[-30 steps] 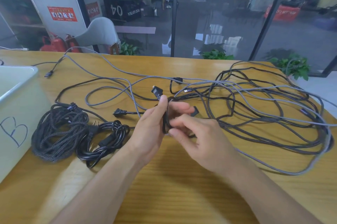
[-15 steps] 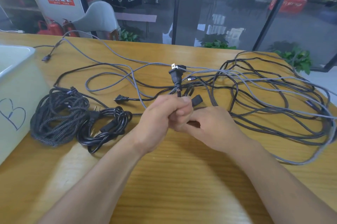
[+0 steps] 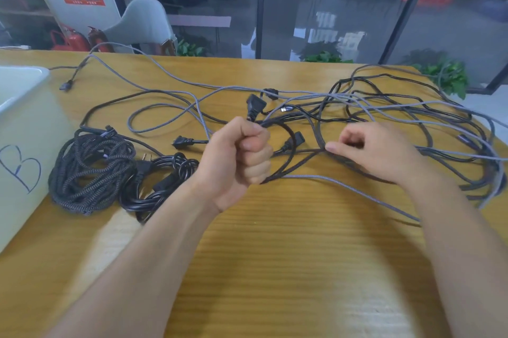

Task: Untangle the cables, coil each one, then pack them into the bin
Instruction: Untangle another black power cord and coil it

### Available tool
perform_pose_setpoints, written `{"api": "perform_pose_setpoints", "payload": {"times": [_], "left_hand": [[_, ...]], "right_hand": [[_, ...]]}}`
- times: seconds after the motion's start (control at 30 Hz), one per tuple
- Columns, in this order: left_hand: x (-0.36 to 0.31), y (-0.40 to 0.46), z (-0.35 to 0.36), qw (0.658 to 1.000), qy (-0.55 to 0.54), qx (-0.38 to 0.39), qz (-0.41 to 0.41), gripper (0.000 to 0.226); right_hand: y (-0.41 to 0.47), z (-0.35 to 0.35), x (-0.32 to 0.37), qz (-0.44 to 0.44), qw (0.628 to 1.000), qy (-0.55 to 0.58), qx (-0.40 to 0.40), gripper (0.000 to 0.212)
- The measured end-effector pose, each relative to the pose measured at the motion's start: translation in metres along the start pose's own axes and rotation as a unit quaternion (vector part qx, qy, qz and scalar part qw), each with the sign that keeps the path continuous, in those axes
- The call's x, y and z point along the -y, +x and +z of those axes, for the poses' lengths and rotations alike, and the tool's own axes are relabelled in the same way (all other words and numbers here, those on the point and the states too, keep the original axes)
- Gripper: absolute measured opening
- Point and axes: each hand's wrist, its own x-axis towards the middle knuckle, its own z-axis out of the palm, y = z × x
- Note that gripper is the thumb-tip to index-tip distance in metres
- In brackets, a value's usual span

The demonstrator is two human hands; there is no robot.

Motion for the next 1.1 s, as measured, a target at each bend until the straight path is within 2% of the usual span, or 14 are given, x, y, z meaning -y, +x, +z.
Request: {"api": "perform_pose_setpoints", "payload": {"times": [0.1,0.17,0.2,0.23,0.33,0.4,0.6,0.73,0.8,0.83,0.9,0.93,1.0,1.1], "left_hand": [[0.011,0.002,0.009,0.999,0.032,0.030,-0.012,0.039],[0.016,0.004,0.014,0.997,0.075,0.012,-0.009,0.036],[0.018,0.005,0.015,0.994,0.108,-0.004,-0.004,0.037],[0.020,0.006,0.017,0.990,0.140,-0.019,0.003,0.038],[0.023,0.008,0.017,0.981,0.186,-0.061,0.008,0.042],[0.022,0.008,0.014,0.980,0.182,-0.083,0.008,0.041],[0.023,0.008,0.013,0.981,0.169,-0.092,0.026,0.045],[0.021,0.007,0.018,0.974,0.195,-0.108,0.048,0.064],[0.019,0.008,0.013,0.971,0.191,-0.133,0.059,0.056],[0.019,0.009,0.010,0.969,0.186,-0.150,0.063,0.048],[0.017,0.011,0.003,0.962,0.181,-0.190,0.073,0.043],[0.017,0.012,-0.001,0.957,0.182,-0.210,0.083,0.042],[0.015,0.014,-0.007,0.949,0.185,-0.231,0.105,0.043],[0.014,0.015,-0.011,0.952,0.174,-0.228,0.110,0.051]], "right_hand": [[0.005,0.014,0.026,0.006,0.975,-0.070,-0.213,0.059],[0.001,0.025,0.044,-0.040,0.959,0.036,-0.277,0.053],[-0.001,0.029,0.052,-0.058,0.951,0.125,-0.277,0.047],[-0.003,0.032,0.060,-0.065,0.943,0.205,-0.253,0.040],[-0.013,0.037,0.079,-0.059,0.919,0.376,-0.106,0.018],[-0.020,0.040,0.084,-0.069,0.902,0.424,-0.044,0.022],[-0.026,0.042,0.083,-0.095,0.901,0.417,-0.073,0.023],[-0.030,0.038,0.084,-0.111,0.893,0.434,-0.046,0.023],[-0.031,0.036,0.082,-0.115,0.883,0.455,-0.023,0.020],[-0.031,0.034,0.081,-0.114,0.887,0.447,-0.016,0.016],[-0.029,0.032,0.073,-0.128,0.941,0.312,-0.040,0.002],[-0.028,0.033,0.068,-0.150,0.966,0.201,-0.056,0.008],[-0.028,0.035,0.066,-0.195,0.977,0.079,-0.046,0.018],[-0.033,0.038,0.072,-0.243,0.958,0.150,0.041,0.018]]}}
